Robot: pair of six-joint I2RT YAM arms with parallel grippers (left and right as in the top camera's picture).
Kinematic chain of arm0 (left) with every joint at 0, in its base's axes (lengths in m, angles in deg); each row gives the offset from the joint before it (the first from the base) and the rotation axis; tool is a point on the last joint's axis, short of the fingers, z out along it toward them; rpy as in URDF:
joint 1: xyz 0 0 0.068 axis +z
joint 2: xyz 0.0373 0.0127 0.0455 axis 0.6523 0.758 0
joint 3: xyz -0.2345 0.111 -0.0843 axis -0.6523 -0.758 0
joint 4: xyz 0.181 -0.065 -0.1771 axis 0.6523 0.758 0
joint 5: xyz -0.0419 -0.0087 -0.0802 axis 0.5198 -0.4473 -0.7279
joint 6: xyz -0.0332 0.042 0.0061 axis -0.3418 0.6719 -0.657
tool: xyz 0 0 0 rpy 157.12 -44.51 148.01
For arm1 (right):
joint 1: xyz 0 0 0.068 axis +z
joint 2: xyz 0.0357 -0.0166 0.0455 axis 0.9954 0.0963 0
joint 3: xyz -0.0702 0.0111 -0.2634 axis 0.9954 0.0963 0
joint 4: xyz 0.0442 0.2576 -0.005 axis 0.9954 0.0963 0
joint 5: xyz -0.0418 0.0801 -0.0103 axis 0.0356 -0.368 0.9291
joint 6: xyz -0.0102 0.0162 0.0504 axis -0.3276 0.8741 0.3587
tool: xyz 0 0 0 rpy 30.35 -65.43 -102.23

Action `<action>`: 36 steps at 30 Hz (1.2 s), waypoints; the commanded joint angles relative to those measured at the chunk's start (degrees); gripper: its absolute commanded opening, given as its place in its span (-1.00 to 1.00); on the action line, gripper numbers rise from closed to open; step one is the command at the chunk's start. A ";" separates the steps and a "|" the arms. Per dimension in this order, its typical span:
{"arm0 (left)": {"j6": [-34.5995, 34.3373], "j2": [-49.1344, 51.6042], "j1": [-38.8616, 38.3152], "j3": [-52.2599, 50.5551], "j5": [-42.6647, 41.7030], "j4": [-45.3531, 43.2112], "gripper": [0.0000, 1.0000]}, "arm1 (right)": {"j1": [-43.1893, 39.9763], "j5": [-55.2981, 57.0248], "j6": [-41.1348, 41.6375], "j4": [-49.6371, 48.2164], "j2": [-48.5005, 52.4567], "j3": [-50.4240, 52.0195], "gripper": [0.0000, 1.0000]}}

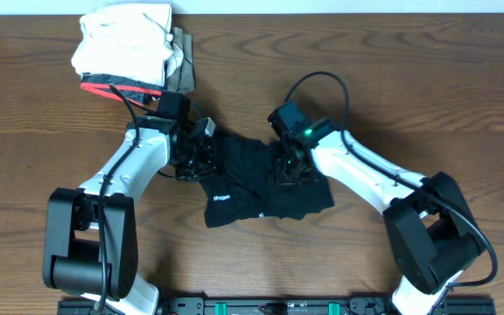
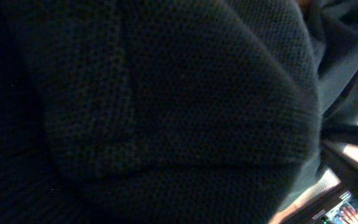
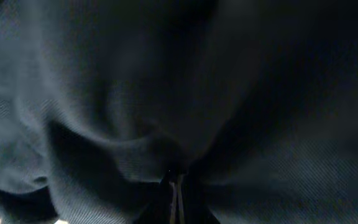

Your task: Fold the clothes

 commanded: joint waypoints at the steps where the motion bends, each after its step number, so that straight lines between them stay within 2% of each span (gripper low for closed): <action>1: 0.72 -0.74 0.37 1.27 0.50 0.17 -0.73 | 2.49 -1.70 2.01 0.00 -0.15 0.24 -0.97; 10: 0.72 -0.74 0.37 1.27 0.50 0.74 -0.72 | -0.68 4.83 2.38 4.94 -9.42 -0.70 -0.93; 13: 0.74 -0.74 0.39 1.27 0.50 0.81 -0.72 | -4.31 7.45 2.38 8.00 -14.12 -0.70 -0.76; 15: 0.68 -0.74 0.57 1.29 0.48 0.81 -0.72 | -7.15 8.68 2.34 10.25 -16.79 -0.70 -0.46; 18: 0.42 -0.81 1.31 1.40 0.48 1.03 -0.81 | -11.43 9.46 2.03 13.42 -19.43 -0.68 -0.36; 20: -0.66 -0.92 2.01 1.68 0.48 1.53 -0.88 | -13.77 9.42 0.94 14.78 -19.91 -0.68 -0.36; 25: -4.44 -2.05 4.13 2.14 0.48 2.32 -0.88 | -15.58 9.38 -0.26 14.80 -19.63 0.11 -0.42; 30: -7.34 -5.31 5.20 2.14 0.48 2.38 -0.88 | -14.93 9.40 0.33 11.50 -19.41 2.40 -0.46; 33: -8.90 -7.48 5.18 2.14 0.48 2.86 -0.88 | -14.95 9.42 4.22 9.27 -19.41 4.83 -0.47; 36: -10.54 -8.94 5.18 2.14 0.48 3.87 -0.88 | -14.73 8.46 4.46 4.39 -19.41 8.31 -0.49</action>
